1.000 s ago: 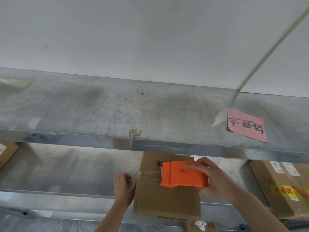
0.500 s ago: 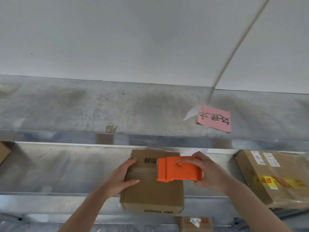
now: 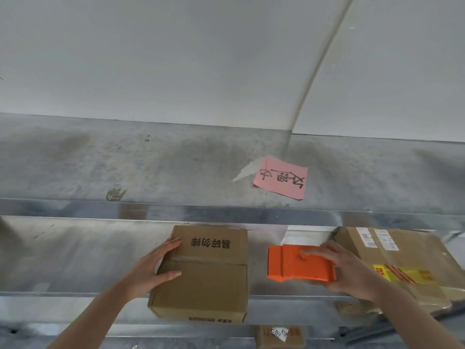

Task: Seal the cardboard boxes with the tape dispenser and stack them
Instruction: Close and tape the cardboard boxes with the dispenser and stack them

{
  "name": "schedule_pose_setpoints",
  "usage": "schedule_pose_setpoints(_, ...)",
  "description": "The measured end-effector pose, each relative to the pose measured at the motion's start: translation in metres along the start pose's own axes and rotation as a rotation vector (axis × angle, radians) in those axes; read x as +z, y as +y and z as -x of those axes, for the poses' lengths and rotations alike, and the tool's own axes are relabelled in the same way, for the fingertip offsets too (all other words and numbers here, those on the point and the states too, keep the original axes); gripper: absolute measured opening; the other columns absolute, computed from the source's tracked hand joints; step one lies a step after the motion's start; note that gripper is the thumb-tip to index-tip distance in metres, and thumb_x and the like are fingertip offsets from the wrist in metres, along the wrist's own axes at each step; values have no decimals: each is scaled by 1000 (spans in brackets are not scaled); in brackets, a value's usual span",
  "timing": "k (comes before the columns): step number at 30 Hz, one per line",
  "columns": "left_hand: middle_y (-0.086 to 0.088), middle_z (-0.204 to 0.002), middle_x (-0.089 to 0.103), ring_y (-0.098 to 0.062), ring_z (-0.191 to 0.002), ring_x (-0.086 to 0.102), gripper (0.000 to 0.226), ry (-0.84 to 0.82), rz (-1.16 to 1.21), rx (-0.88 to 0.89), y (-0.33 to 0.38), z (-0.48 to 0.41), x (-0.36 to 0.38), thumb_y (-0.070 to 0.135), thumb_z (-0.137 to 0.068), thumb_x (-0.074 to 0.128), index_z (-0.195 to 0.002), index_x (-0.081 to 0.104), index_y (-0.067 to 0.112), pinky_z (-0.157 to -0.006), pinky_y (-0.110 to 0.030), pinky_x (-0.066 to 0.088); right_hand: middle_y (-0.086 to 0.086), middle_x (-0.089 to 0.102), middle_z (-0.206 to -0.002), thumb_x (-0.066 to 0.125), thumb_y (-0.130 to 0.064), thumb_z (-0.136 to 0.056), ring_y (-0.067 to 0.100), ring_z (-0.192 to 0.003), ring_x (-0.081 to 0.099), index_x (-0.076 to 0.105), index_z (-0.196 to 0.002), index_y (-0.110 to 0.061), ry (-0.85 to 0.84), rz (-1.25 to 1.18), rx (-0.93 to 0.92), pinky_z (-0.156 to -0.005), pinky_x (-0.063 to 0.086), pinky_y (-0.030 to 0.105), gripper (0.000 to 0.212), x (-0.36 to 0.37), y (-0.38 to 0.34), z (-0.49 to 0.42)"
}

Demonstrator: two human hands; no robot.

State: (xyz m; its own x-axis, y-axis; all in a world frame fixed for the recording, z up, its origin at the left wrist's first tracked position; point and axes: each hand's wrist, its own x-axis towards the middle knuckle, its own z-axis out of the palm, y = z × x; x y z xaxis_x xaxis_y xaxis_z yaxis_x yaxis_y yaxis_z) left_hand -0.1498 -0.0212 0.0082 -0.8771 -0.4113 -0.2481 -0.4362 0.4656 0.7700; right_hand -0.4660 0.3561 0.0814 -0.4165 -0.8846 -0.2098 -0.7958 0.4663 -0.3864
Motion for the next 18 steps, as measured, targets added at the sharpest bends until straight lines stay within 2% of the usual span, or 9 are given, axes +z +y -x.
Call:
schedule_pose_setpoints(2,44,-138,10,-10,-138,29,76,0,1,-10,3,1,-1,64,-69,67,-130,23,71,-114,-42,32,-28,29,-125,54,-86,-61,5,-114,46,25,-130,-70,-24,10,21,-90,50,23,76,6,10,-1)
schedule_pose_setpoints(5,44,-139,11,-6,-135,29,82,10,12,-6,3,1,0,81,-59,63,-129,19,73,-114,-40,32,-25,31,-122,60,-80,-67,6,-110,47,23,-129,-72,-27,20,22,-89,50,23,73,20,17,-6)
schedule_pose_setpoints(8,43,-140,11,-5,-134,29,85,13,17,-3,1,1,1,83,-56,61,-128,18,73,-113,-38,32,-19,31,-123,54,-84,-66,6,-110,46,17,-124,-77,-49,36,24,-90,49,22,69,33,12,-17)
schedule_pose_setpoints(13,42,-140,12,-9,-138,28,78,12,17,-21,2,0,3,59,-70,69,-127,17,75,-113,-40,33,-13,35,-124,67,-61,-75,9,-111,46,25,-127,-71,-60,101,9,-92,46,25,68,43,2,-37)
schedule_pose_setpoints(16,41,-141,11,-8,-138,26,77,13,12,-22,4,1,4,51,-74,68,-127,18,73,-114,-38,31,-12,39,-120,58,-71,-63,12,-110,49,27,-119,-77,-82,72,9,-92,47,28,64,50,-7,-52)
schedule_pose_setpoints(18,41,-142,10,-5,-139,24,76,20,2,-11,5,2,5,51,-75,68,-129,19,72,-115,-37,29,-14,40,-114,59,-74,-60,10,-104,50,27,-110,-81,-81,32,15,-91,47,27,60,55,-8,-59)
